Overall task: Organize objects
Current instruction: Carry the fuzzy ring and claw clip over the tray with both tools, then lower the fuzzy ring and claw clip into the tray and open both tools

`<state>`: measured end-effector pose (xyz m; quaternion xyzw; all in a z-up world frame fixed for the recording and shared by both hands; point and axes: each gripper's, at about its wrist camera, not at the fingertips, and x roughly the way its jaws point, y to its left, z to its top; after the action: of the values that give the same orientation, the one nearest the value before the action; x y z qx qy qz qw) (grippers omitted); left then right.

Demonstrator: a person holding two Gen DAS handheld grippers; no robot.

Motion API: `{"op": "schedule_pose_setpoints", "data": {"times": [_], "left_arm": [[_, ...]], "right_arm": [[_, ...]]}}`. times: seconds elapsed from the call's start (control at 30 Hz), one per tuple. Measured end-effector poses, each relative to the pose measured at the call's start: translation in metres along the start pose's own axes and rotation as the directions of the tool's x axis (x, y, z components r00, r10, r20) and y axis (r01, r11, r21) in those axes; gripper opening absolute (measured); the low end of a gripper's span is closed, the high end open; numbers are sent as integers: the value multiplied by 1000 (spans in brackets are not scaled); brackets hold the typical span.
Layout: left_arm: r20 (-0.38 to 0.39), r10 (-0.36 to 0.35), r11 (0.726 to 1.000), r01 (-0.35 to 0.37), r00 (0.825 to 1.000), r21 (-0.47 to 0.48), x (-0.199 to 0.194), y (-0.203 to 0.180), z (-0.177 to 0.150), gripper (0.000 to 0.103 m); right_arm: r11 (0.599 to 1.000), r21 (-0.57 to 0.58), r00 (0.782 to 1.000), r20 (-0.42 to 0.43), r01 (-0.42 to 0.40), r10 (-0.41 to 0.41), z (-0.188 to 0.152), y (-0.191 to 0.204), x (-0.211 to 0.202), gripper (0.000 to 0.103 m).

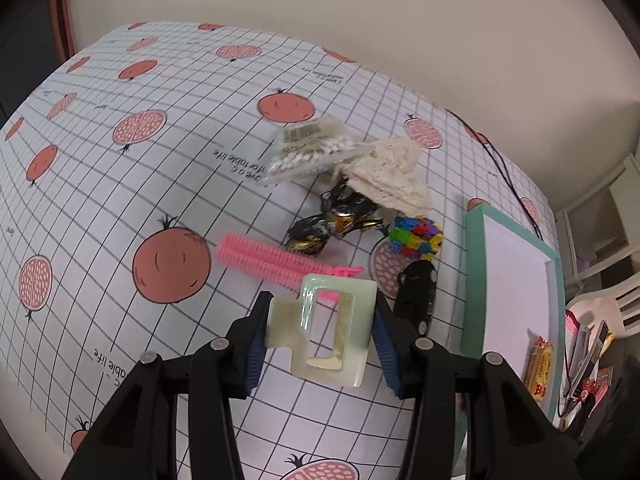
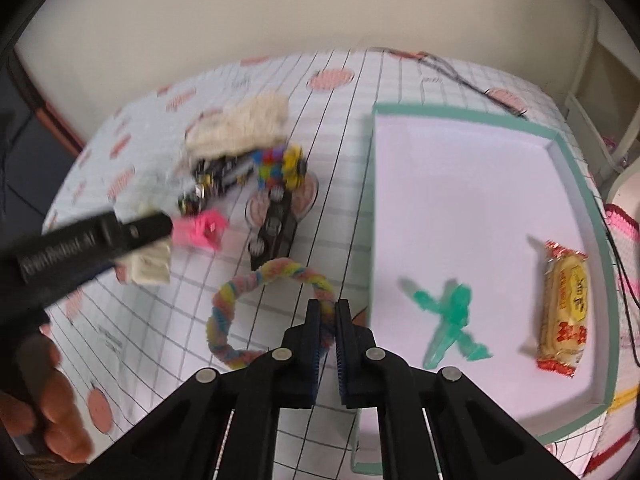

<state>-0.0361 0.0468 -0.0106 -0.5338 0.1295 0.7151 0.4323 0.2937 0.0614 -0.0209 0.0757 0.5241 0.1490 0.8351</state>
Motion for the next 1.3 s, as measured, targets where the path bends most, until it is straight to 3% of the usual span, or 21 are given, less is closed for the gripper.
{"op": "schedule_pose_setpoints", "data": {"times": [0.2,0.37,0.6,0.9,1.3], "left_arm": [[46,-62,997,60,997,44,-7,-22,-1,49],[46,-128,987,123,991,104,-4,-53,-5,49],[14,-216,953,208,976,221,7,-114,-12,49],[-29,-236,926,234,971,297,36,-164,-16,50],[-77,-216,929,229,973,292,62,-170,-24,50]], "right_arm": [[993,117,997,69,31,-40,12,-38,-18,7],[980,179,993,60,84,-97,19,-71,-15,7],[963,233,988,41,134,-147,26,-108,-6,7],[952,280,985,82,125,-153,31,-133,0,7],[952,272,986,49,143,-162,19,-141,15,8]]}}
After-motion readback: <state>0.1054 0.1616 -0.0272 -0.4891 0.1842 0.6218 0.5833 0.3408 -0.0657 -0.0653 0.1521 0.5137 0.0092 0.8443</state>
